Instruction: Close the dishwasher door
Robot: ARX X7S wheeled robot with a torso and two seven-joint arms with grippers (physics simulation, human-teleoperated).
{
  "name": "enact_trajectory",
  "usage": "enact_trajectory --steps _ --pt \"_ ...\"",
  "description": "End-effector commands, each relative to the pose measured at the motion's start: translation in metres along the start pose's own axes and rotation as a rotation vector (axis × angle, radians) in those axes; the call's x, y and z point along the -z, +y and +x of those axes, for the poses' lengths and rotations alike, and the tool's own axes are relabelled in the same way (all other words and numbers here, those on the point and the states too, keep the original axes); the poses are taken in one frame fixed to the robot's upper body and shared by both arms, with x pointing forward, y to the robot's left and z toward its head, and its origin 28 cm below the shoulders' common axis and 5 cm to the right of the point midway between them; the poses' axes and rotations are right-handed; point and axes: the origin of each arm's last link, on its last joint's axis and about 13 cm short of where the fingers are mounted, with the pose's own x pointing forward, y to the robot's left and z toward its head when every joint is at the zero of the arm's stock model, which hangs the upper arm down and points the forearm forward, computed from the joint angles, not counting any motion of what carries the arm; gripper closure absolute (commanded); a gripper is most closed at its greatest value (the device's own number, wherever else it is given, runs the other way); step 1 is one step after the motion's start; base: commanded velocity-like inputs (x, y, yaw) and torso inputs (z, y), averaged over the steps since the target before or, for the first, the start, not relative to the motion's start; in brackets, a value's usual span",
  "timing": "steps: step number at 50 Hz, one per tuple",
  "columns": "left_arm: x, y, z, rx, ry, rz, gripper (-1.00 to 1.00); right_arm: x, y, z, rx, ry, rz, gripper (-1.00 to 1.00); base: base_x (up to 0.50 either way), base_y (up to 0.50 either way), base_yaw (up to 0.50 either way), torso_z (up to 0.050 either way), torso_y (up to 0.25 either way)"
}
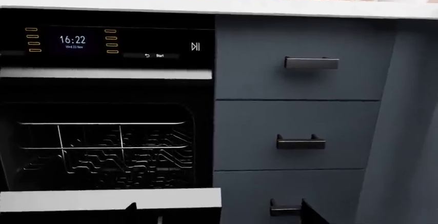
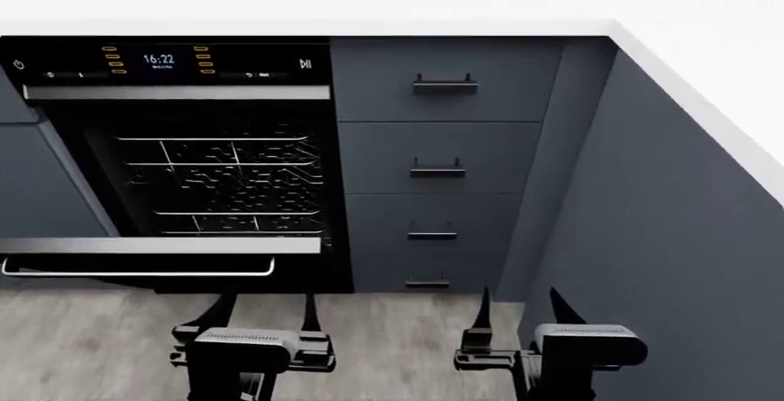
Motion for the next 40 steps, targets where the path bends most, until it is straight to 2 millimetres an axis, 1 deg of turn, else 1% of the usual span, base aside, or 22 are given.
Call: enact_trajectory --steps 1,22,33,40 --pt "-0.0024 -0.0003 -0.0024 -0.009 0.006 -0.026 -1.0 -0.002 -0.0003 -0.003 -0.003 -0.004 -0.003 -1.0 0.0 0.0 0.0 -0.05 0.0" --pt "-0.0001 0.0008 -0.002 -0.027 0.028 -0.048 -1.0 0.0004 0.0007 -0.0032 -0.009 0.005 -0.012 -1.0 0.0 0.0 0.0 -0.05 0.001" --pt "0.001 -0.0002 -0.0037 -0.014 0.038 -0.059 -1.0 0.0018 0.0011 -0.0038 -0.013 0.01 -0.015 -1.0 0.0 0.0 0.0 -0.05 0.03" --pt "0.0038 -0.0022 -0.0069 0.004 0.05 -0.052 -1.0 0.0063 0.0042 -0.0086 -0.033 0.023 -0.027 -1.0 0.0 0.0 0.0 -0.05 0.008"
